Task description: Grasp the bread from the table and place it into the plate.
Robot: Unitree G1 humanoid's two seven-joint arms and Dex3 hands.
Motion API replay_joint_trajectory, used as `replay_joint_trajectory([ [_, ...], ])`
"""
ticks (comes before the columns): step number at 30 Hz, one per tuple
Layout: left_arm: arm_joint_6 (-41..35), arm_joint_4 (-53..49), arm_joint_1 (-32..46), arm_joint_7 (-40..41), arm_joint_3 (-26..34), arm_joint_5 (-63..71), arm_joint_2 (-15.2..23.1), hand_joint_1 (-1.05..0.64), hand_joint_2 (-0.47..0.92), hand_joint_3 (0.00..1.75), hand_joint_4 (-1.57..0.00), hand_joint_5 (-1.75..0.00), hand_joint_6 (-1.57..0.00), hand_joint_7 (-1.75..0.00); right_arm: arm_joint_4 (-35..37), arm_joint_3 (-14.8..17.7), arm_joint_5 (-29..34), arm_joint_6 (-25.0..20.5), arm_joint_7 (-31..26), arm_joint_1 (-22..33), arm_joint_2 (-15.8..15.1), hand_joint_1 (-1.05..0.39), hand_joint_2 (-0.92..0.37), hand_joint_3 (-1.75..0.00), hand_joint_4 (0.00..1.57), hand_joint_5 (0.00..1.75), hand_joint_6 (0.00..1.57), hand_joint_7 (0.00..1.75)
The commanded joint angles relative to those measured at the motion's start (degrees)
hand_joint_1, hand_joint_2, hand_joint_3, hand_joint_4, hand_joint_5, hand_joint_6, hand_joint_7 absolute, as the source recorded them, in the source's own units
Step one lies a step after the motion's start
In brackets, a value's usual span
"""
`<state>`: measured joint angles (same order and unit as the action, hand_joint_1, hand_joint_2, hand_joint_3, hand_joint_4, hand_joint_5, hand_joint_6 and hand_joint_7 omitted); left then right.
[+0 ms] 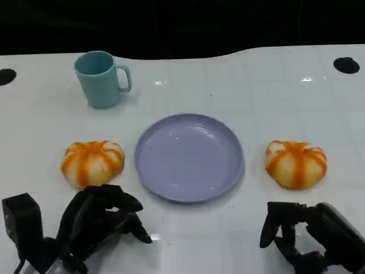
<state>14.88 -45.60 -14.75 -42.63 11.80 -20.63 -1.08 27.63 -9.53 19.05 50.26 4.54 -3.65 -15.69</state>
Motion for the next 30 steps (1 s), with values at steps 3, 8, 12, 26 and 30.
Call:
replay_joint_trajectory([
  [3, 0.35, 0.01, 0.03, 0.46, 0.29, -0.04, 0.68, -1.05, 0.70, 0.00, -1.57, -0.59, -1.57, -0.23, -1.43, 0.97, -2.80, -0.86, 1.16, 0.23, -1.66, 0.09, -0.44, -1.22, 0.72, 1.74, 0.73, 1.23],
  [8, 0.54, -0.24, -0.09, 0.45, 0.33, -0.04, 0.62, -1.05, 0.70, 0.00, -1.57, -0.59, -1.57, -0.23, -4.21, 1.36, -2.47, -3.00, 1.42, 0.47, -2.49, 0.02, -0.48, -1.05, 0.67, 1.35, 0.71, 1.04],
  [12, 0.56, -0.34, -0.21, 0.44, 0.29, -0.01, 0.59, -1.05, 0.70, 0.00, -1.57, -0.59, -1.57, -0.22, -8.89, 1.74, -1.71, -5.30, 1.82, 1.44, -3.64, -0.08, -0.53, -0.88, 0.56, 1.23, 0.58, 0.95],
  [26, 1.10, -1.16, -0.64, 0.81, 0.11, 0.28, 0.42, -1.05, 0.71, 0.00, -1.57, -0.59, -1.57, -0.22, -23.44, 4.77, 2.12, -13.20, 2.75, 4.38, -7.64, -0.27, -0.87, -0.13, 0.14, 0.84, 0.34, 0.44],
  [30, 1.40, -1.41, -0.75, 0.81, 0.09, 0.31, 0.40, -1.05, 0.70, 0.00, -1.57, -0.59, -1.57, -0.22, -27.12, 5.99, 5.43, -15.49, 1.95, 4.70, -8.87, -0.30, -0.87, -0.06, 0.03, 0.76, 0.30, 0.35],
])
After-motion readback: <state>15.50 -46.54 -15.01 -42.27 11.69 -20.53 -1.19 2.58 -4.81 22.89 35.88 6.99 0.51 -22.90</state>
